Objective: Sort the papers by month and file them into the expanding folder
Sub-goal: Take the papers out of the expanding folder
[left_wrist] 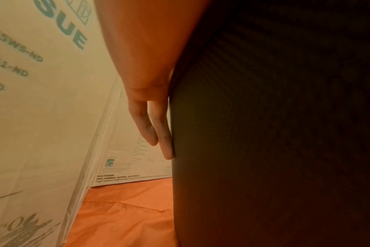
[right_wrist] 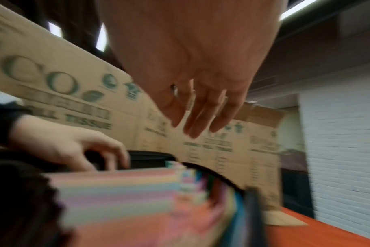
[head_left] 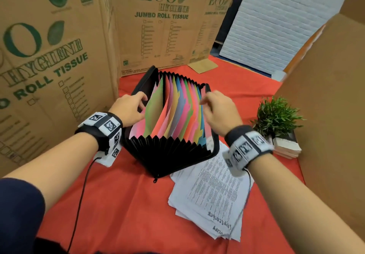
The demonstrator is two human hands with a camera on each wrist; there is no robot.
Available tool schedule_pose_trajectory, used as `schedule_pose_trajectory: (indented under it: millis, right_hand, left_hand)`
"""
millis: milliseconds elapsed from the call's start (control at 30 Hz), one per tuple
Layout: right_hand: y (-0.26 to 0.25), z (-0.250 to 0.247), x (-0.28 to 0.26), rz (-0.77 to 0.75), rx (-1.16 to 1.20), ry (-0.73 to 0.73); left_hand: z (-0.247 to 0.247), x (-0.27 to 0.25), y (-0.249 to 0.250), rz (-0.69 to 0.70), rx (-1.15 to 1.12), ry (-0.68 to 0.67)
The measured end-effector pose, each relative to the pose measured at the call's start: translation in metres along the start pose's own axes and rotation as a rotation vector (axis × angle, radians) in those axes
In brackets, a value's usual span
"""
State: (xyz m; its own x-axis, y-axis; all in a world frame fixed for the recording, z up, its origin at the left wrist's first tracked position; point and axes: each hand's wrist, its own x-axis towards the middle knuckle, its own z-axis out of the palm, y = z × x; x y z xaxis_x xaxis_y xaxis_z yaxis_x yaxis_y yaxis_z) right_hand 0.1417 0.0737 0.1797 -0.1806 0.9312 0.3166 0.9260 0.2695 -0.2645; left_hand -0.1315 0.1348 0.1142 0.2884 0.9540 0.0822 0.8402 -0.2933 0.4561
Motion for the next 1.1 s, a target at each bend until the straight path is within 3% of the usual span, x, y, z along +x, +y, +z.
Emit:
schedule_pose_trajectory:
  millis: [100,167,300,467,733,1033,1100]
  right_hand:
    - [-0.042,0.022,0.023,-0.198,-0.018,-0.234]
    - [-0.061,0.04,0.033,-0.252,-0.065,-0.299]
    - [-0.085,0.063,0.046,-0.304,-0.072,-0.366]
    - [-0.09,0.075,0.057,-0.268,-0.171,-0.581]
    - [-0.086,0.082,0.075,-0.129,-0.406,-0.534]
    - [-0.102,0.101,0.083,-0.344,-0.571,-0.537]
    - [-0.104,0.105,0.084,-0.409,-0.559,-0.598]
  left_hand:
    - [0.0,0.001,0.003,0.028,0.015,-0.021]
    - [-0.002,0.002,0.004,0.042,0.026,-0.01]
    - [-0.007,0.002,0.006,0.073,0.028,-0.045]
    - [-0.009,0.0,-0.003,0.044,0.021,-0.087]
    - [-0.012,-0.003,-0.012,-0.057,-0.169,0.004]
    - [-0.009,-0.003,-0.01,-0.06,-0.355,0.108]
    - [-0.01,-0.004,-0.013,-0.064,-0.37,0.114]
